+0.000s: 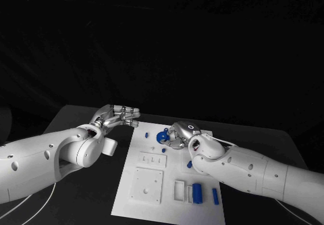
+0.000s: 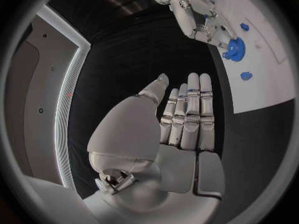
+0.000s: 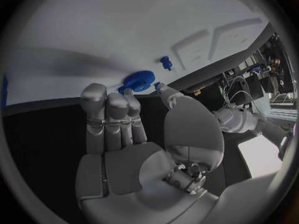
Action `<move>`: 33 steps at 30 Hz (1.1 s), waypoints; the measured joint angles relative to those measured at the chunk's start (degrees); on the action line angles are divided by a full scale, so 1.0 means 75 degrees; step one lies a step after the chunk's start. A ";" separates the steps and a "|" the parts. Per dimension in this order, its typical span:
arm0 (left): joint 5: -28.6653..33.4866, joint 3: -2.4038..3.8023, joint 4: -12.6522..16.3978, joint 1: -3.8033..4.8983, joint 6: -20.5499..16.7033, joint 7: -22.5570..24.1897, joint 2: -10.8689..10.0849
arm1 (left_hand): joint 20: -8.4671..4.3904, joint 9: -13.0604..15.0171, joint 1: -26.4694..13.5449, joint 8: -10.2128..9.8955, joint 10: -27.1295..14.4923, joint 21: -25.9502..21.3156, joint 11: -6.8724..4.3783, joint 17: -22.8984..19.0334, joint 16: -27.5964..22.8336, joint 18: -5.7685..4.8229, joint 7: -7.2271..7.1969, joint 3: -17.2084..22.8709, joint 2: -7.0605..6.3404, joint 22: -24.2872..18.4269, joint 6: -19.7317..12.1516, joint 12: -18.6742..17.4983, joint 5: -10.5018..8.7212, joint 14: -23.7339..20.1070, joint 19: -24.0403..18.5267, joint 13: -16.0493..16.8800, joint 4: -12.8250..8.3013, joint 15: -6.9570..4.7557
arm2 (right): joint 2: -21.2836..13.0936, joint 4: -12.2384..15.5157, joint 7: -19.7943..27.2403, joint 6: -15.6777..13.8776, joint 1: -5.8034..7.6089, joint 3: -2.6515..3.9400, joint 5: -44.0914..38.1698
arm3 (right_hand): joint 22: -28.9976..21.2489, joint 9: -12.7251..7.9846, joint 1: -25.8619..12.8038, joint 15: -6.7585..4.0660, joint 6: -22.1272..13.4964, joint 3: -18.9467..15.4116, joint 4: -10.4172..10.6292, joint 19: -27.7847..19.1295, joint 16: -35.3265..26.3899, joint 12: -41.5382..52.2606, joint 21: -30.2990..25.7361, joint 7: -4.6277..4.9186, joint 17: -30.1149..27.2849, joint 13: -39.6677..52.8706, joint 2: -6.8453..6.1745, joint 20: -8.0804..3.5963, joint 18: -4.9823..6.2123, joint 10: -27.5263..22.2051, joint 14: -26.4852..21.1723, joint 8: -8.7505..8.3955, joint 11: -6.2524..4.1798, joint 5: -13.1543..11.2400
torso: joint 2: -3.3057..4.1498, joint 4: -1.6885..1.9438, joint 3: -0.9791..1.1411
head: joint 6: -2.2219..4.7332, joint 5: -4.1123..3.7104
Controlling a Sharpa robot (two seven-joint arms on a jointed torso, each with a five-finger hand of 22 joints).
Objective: Assemble the parts on the task board
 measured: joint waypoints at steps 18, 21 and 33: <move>0.0002 -0.0003 -0.0296 -0.0024 -0.0001 0.0013 -0.0128 | 0.0000 0.0000 0.0000 0.0000 0.0000 0.0000 0.0000 0.0000 0.0000 -0.0003 0.0000 0.0000 0.0000 -0.0022 0.0000 0.0000 0.0000 0.0000 0.0000 0.0000 0.0000 0.0000 | -0.1911 0.1224 0.1568 -0.0266 -0.0072 0.0729 0.1955 | 0.0000 -0.0041 0.1942 0.0027 -0.0380 -0.1385 -0.1261 0.0028 -0.0025 0.0058 -0.0102 0.0144 0.0162 -0.0074 0.0495 0.0028 -0.0005 -0.0069 0.0028 0.0000 0.0068 0.0164 | -0.0114 -0.0281 0.0171 | 0.0007 0.0097; 0.0003 -0.0004 -0.0333 -0.0055 0.0000 0.0018 -0.0130 | 0.0000 0.0000 0.0000 0.0000 0.0000 0.0000 0.0000 0.0000 0.0000 -0.0003 0.0000 0.0000 0.0000 -0.0022 0.0000 0.0000 0.0000 0.0000 0.0000 0.0000 0.0000 0.0000 | -0.2156 0.1186 0.1884 -0.0138 -0.0121 0.0767 0.2173 | 0.0000 -0.0041 0.2035 0.0027 -0.0368 -0.1419 -0.1491 0.0028 -0.0024 0.0060 -0.0102 0.0138 0.0189 -0.0094 0.0508 0.0028 -0.0005 -0.0073 0.0028 0.0000 0.0072 0.0282 | -0.0132 -0.0341 0.0214 | -0.0012 0.0098; 0.0003 -0.0009 -0.0405 -0.0165 0.0032 0.0028 -0.0105 | 0.0000 -0.0001 0.0000 0.0000 0.0137 0.0000 -0.0054 0.0000 0.0000 -0.0004 0.0000 0.0000 0.0000 -0.0021 0.0000 0.0000 0.0000 0.0000 0.0000 0.0000 0.0000 0.0000 | -0.2458 0.0623 0.2680 0.0325 -0.0312 0.0796 0.2575 | 0.0000 -0.0040 0.2177 0.0027 -0.0386 -0.1511 -0.1736 0.0000 -0.0021 0.0060 -0.0103 0.0156 0.0250 -0.0123 0.0507 0.0056 -0.0005 -0.0096 0.0028 0.0000 0.0095 0.0535 | -0.0148 -0.0516 0.0337 | -0.0042 0.0045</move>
